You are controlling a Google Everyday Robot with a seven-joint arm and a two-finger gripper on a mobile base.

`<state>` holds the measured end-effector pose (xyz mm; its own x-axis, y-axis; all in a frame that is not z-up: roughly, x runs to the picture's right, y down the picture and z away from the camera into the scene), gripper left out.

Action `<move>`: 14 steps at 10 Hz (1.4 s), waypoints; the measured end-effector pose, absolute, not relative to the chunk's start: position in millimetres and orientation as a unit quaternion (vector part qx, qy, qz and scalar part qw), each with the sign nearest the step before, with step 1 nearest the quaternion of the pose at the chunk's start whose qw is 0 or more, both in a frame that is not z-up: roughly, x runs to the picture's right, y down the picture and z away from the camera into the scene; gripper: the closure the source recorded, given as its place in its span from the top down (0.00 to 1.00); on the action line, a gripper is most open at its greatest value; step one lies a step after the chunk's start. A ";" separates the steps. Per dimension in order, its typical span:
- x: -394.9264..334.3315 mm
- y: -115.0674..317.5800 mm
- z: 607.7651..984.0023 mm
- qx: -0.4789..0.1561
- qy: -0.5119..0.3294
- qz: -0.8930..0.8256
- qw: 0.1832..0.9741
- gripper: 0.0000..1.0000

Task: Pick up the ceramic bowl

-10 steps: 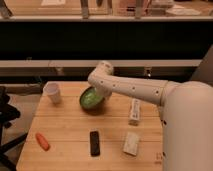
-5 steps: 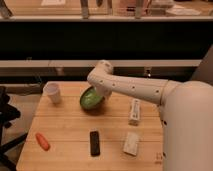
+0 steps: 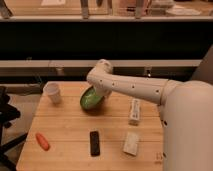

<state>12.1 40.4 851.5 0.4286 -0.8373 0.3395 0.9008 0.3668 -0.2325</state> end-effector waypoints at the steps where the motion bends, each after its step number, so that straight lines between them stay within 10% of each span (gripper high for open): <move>1: 11.8 39.2 850.6 -0.193 -0.082 -0.531 0.821 0.00; 14: 12.0 31.2 842.6 -0.186 -0.079 -0.547 0.812 0.00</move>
